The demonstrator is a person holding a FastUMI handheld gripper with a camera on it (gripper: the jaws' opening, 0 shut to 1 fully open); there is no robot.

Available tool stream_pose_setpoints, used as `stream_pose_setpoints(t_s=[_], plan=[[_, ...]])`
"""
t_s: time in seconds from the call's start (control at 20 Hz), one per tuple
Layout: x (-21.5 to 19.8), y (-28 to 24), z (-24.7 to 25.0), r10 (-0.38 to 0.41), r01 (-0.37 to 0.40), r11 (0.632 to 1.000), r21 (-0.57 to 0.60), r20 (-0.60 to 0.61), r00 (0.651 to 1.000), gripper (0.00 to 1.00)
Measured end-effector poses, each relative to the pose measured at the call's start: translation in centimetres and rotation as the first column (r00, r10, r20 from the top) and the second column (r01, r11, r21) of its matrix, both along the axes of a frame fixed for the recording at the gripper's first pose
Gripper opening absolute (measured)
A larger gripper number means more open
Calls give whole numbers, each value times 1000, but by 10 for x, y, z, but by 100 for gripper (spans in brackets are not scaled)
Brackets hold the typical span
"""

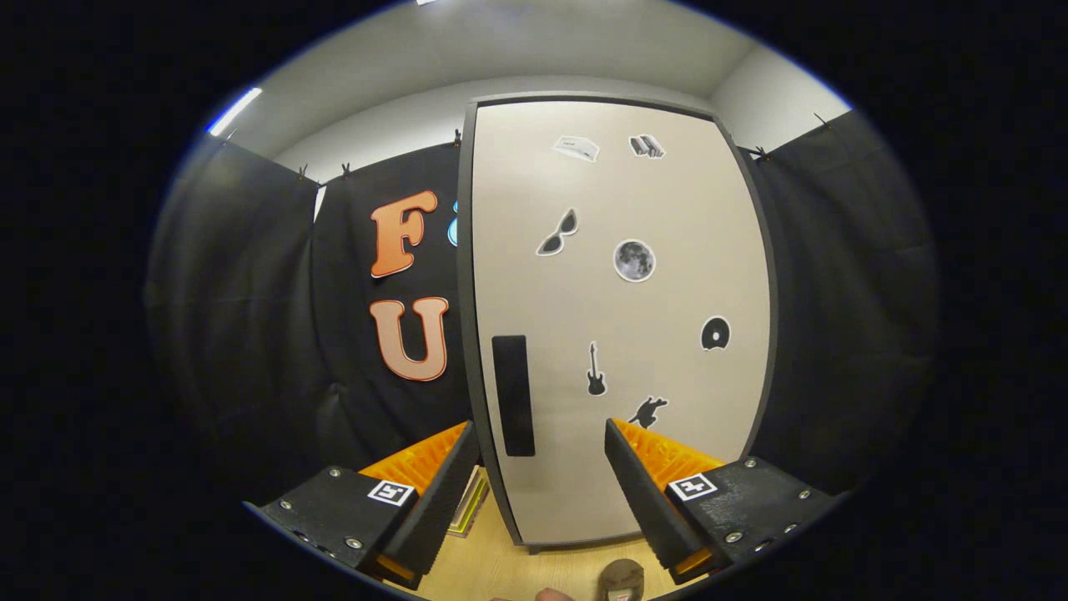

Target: Open the shoe cabinet door, grab the shoes and put them into the shoe cabinet, then close the shoe cabinet door.

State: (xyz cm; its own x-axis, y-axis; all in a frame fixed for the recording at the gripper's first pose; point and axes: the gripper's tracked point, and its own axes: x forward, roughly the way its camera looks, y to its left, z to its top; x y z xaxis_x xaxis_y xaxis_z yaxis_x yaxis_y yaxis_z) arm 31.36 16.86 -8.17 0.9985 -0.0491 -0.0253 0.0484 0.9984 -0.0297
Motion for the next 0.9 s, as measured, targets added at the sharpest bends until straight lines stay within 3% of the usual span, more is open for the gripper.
stream_pose_setpoints(t_s=[0.25, 0.55, 0.85, 0.9], plan=[[47, 9, -7, -4, 4, 1000, -27, 15, 1000, 94], [87, 11, -18, 0, 0, 1000, 4, 4, 1000, 84], [101, 13, -25, -14, 14, 1000, 10, -13, 1000, 55], [101, 13, -25, -22, 22, 1000, 7, -16, 1000, 45]])
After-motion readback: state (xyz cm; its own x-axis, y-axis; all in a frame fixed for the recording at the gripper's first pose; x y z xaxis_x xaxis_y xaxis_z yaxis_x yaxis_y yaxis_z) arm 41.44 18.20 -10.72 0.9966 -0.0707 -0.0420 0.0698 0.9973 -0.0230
